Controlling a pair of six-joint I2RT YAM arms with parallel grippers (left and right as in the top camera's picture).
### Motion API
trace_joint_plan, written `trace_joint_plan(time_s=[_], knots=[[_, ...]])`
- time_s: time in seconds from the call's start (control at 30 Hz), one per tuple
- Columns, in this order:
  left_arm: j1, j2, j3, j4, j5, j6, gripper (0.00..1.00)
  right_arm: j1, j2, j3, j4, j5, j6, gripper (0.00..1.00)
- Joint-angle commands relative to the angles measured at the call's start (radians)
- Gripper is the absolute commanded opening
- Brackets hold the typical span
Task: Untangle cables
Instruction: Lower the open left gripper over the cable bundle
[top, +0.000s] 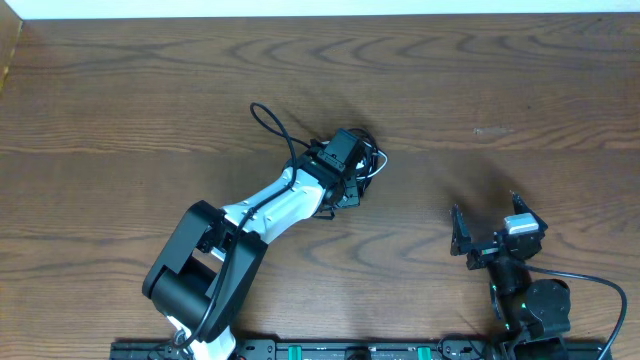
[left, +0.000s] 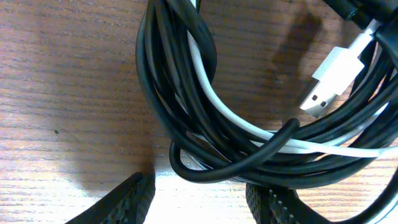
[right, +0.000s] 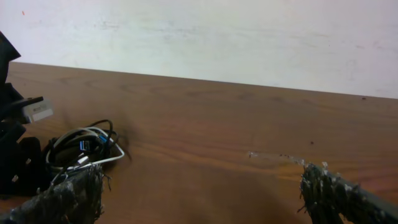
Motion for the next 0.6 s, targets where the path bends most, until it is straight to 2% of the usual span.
trace_joint_plan(time_s=[0.0, 0.57], knots=[[-0.002, 0.017, -0.028, -0.006, -0.013, -0.017, 0.54, -0.001, -0.005, -0.001, -0.005, -0.003, -0.008, 0.99], [-0.002, 0.017, -0.036, -0.005, -0.013, -0.017, 0.54, -0.001, -0.005, -0.001, -0.005, -0.003, -0.008, 0.99]])
